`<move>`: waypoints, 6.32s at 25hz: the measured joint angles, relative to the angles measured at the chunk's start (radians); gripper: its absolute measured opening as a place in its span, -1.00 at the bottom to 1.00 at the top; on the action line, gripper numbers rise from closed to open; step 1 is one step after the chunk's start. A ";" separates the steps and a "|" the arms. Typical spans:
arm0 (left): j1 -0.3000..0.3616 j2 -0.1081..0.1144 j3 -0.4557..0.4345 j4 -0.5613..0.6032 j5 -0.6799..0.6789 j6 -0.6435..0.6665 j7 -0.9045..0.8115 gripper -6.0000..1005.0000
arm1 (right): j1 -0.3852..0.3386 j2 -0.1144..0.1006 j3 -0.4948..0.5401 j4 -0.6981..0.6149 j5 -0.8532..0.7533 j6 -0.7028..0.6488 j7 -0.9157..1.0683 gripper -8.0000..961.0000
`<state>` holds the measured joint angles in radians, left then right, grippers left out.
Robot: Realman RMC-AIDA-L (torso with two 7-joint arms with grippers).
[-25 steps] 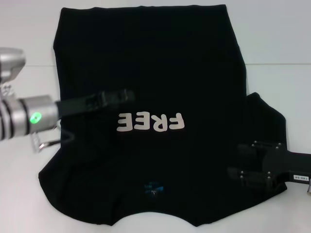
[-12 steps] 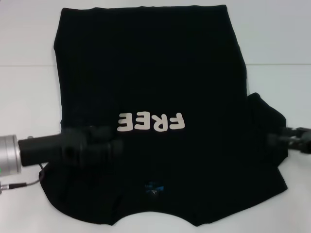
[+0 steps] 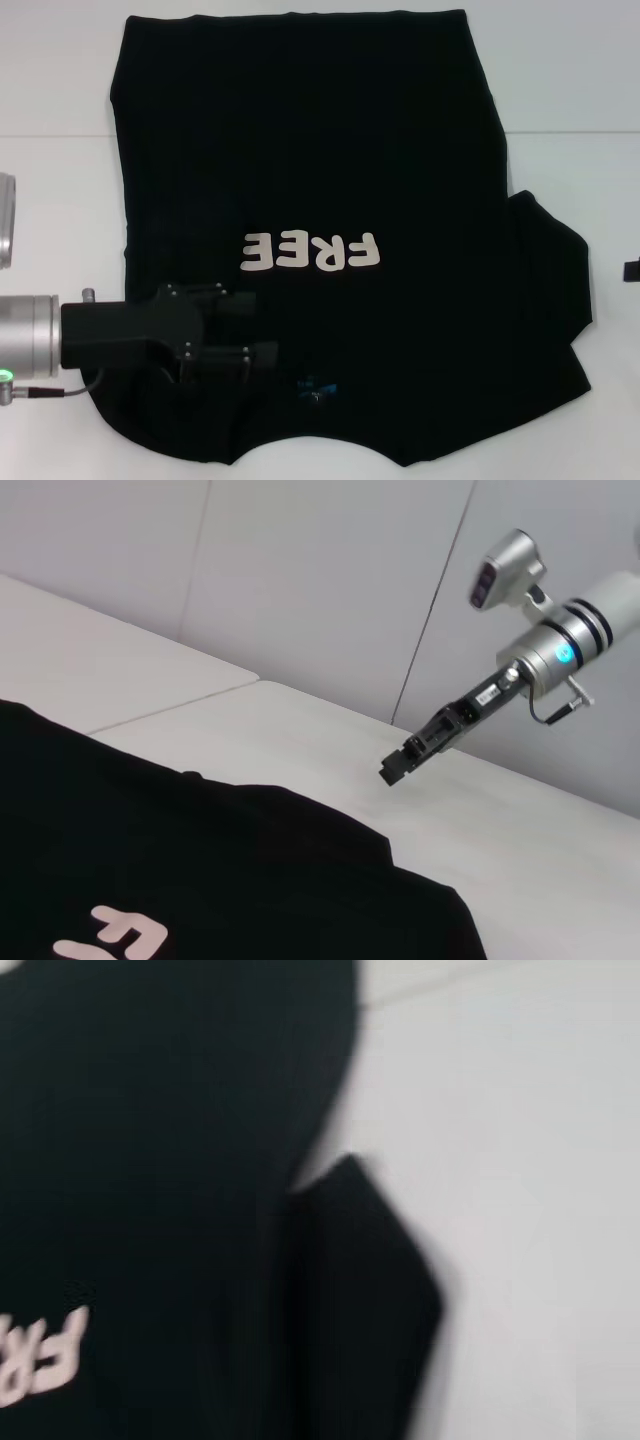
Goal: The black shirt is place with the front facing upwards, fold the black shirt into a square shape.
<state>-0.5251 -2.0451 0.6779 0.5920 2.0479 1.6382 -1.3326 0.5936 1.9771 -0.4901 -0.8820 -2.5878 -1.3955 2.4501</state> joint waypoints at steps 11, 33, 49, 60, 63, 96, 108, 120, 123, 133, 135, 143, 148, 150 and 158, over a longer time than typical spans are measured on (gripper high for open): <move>-0.004 -0.003 0.003 0.021 0.000 0.011 -0.006 0.54 | 0.115 0.002 -0.007 0.060 -0.146 0.032 0.146 0.62; -0.018 -0.009 0.003 0.022 0.000 0.005 -0.012 0.54 | 0.174 -0.004 -0.041 0.247 -0.143 0.136 0.136 0.62; -0.020 -0.010 0.003 0.022 0.000 0.005 -0.013 0.54 | 0.189 0.004 -0.054 0.273 -0.140 0.147 0.125 0.62; -0.019 -0.010 0.003 0.019 0.000 0.005 -0.013 0.54 | 0.191 0.003 -0.064 0.273 -0.145 0.169 0.125 0.47; -0.019 -0.010 0.003 0.018 0.000 0.005 -0.013 0.54 | 0.187 0.002 -0.080 0.273 -0.145 0.187 0.124 0.28; -0.020 -0.010 0.003 0.017 0.000 0.007 -0.023 0.54 | 0.146 -0.019 -0.091 0.191 -0.122 0.172 0.115 -0.92; -0.021 -0.010 0.003 0.017 0.000 0.006 -0.031 0.54 | 0.146 -0.024 -0.098 0.107 -0.122 0.112 0.118 -0.92; -0.022 -0.010 0.003 0.020 0.000 0.006 -0.034 0.54 | 0.174 -0.021 -0.126 0.064 -0.125 0.095 0.112 -0.92; -0.024 -0.010 0.003 0.020 0.000 0.007 -0.034 0.54 | 0.198 -0.011 -0.177 0.063 -0.128 0.094 0.110 -0.92; -0.024 -0.010 0.003 0.020 0.000 0.009 -0.036 0.54 | 0.284 0.028 -0.346 0.067 -0.130 0.110 0.109 -0.90; -0.024 -0.010 0.003 0.020 0.000 0.010 -0.036 0.54 | 0.295 0.036 -0.383 0.069 -0.130 0.118 0.108 -0.90; -0.024 -0.010 0.003 0.015 0.000 0.007 -0.036 0.54 | 0.323 0.071 -0.498 0.073 -0.130 0.155 0.095 -0.89; -0.023 -0.010 -0.001 0.014 0.000 0.005 -0.036 0.54 | 0.324 0.086 -0.496 0.066 -0.086 0.158 0.044 -0.88; -0.023 -0.010 -0.002 0.014 0.000 0.005 -0.037 0.54 | 0.319 0.087 -0.493 0.066 -0.049 0.158 0.021 -0.88; -0.020 -0.010 -0.006 0.014 -0.003 0.005 -0.040 0.54 | 0.274 0.065 -0.488 0.066 0.133 0.137 -0.068 -0.65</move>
<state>-0.5451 -2.0554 0.6723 0.6058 2.0445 1.6428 -1.3725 0.8674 2.0420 -0.9784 -0.8160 -2.4545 -1.2581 2.3825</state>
